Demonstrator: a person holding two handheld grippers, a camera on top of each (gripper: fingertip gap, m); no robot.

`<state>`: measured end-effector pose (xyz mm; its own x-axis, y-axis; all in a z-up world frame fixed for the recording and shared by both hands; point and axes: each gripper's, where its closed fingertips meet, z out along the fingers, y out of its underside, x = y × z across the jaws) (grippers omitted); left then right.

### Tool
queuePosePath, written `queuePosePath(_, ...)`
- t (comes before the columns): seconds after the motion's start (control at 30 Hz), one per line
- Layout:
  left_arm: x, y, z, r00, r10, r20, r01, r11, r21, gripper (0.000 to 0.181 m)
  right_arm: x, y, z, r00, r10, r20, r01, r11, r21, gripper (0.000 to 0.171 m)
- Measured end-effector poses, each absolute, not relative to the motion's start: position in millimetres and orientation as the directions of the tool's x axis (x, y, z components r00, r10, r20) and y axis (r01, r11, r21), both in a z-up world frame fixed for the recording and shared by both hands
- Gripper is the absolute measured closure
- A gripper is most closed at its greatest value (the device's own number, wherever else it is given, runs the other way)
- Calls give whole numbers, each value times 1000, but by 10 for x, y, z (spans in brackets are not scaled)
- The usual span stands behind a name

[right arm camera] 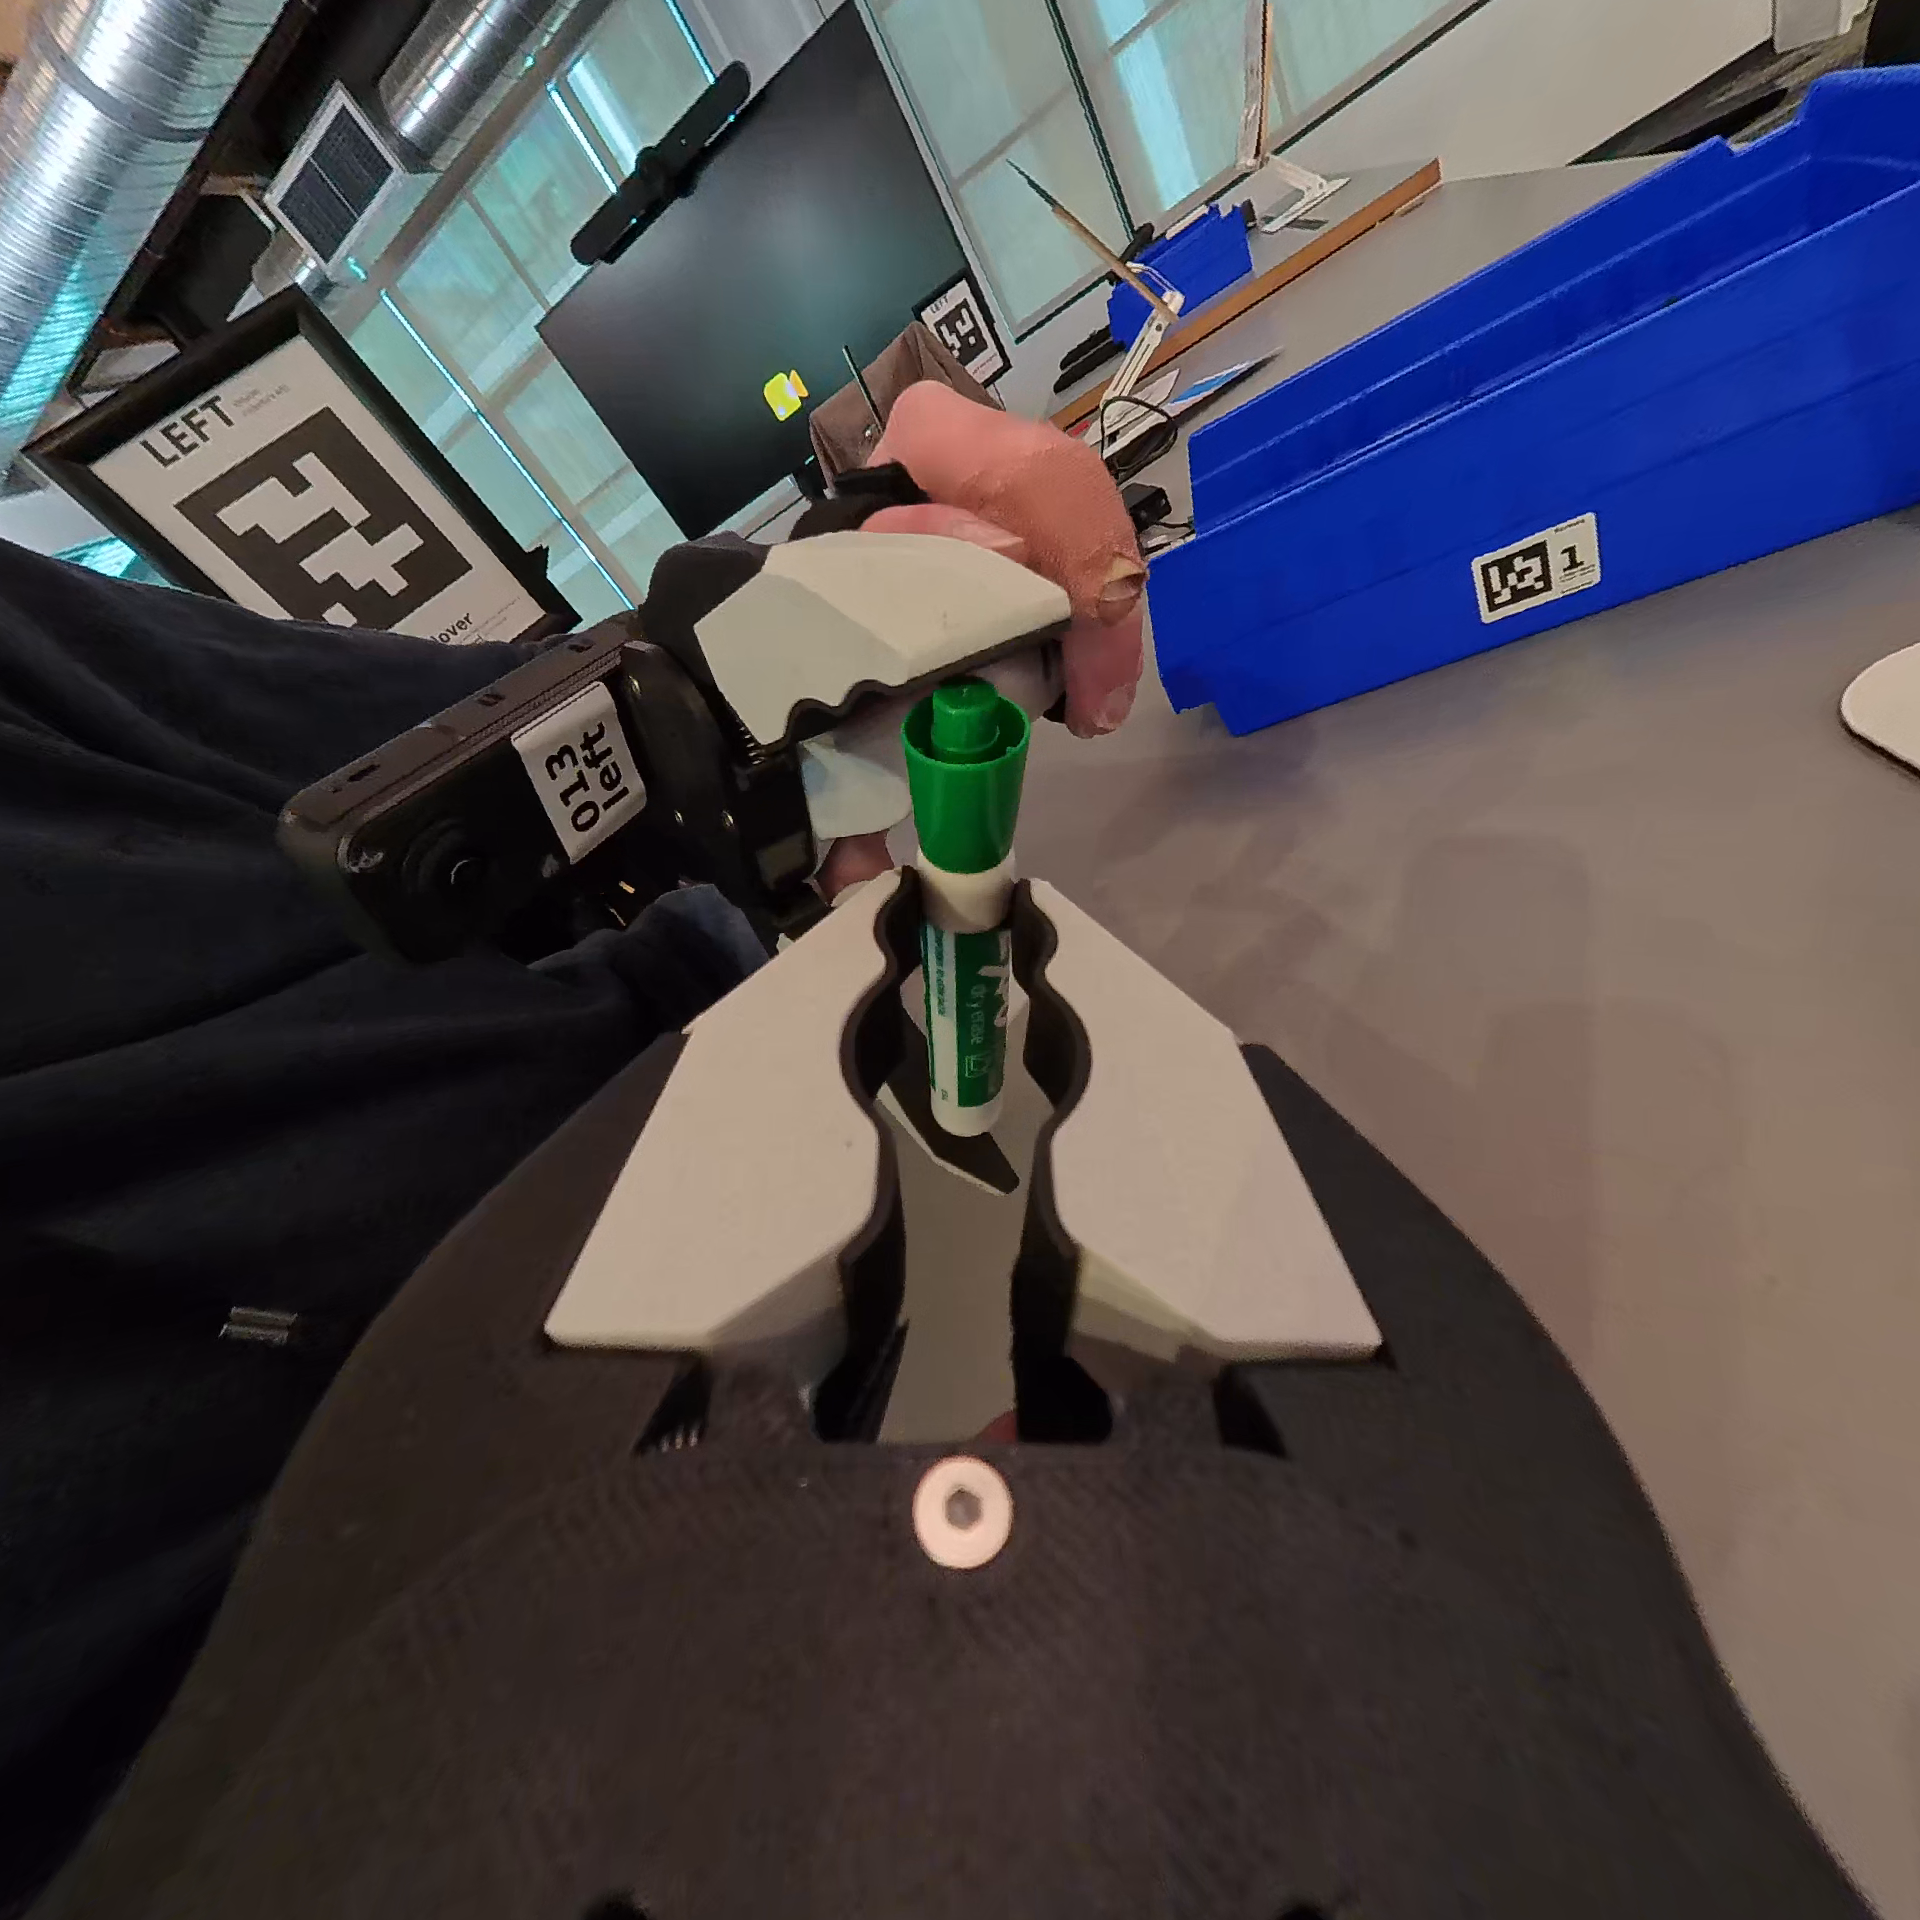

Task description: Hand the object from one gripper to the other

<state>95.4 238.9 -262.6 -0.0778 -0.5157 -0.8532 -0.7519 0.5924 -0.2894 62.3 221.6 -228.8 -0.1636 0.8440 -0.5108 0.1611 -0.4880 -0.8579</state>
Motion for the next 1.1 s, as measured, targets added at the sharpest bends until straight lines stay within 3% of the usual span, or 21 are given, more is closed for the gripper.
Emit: queuePosePath(1.1,883,2402,-2641,-80,-487,-870,-755,599,-266,40,611,2197,-2299,-165,834,-527,172,-502,-848,157)
